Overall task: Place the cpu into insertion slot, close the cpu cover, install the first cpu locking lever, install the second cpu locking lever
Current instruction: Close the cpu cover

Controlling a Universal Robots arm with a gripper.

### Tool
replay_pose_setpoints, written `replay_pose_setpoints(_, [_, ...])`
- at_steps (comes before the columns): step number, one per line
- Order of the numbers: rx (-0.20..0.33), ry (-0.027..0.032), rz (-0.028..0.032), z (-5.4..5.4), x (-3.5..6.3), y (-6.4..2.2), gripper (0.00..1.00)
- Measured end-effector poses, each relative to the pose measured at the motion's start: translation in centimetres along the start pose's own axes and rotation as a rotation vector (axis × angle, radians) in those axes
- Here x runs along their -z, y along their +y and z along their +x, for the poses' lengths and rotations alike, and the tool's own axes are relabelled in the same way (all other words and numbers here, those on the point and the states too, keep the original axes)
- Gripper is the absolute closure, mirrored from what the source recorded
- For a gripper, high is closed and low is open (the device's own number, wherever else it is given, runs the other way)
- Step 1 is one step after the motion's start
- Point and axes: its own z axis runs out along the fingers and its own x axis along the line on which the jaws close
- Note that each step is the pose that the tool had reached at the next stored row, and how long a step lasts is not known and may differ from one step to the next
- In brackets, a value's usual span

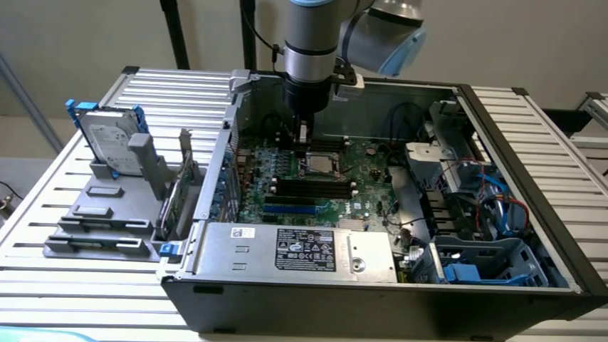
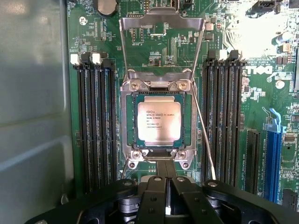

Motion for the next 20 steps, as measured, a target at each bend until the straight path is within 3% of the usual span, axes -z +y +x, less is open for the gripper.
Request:
replay_pose_setpoints(9, [0.0, -0.0001, 0.0001, 0.0, 0.0, 0.17, 0.89])
replay_pose_setpoints(16, [0.0, -0.0003, 0.0067, 0.1, 0.15, 3.13, 0.89])
replay_pose_setpoints(20, [0.0, -0.0003, 0.0089, 0.2, 0.78, 4.95, 0.89])
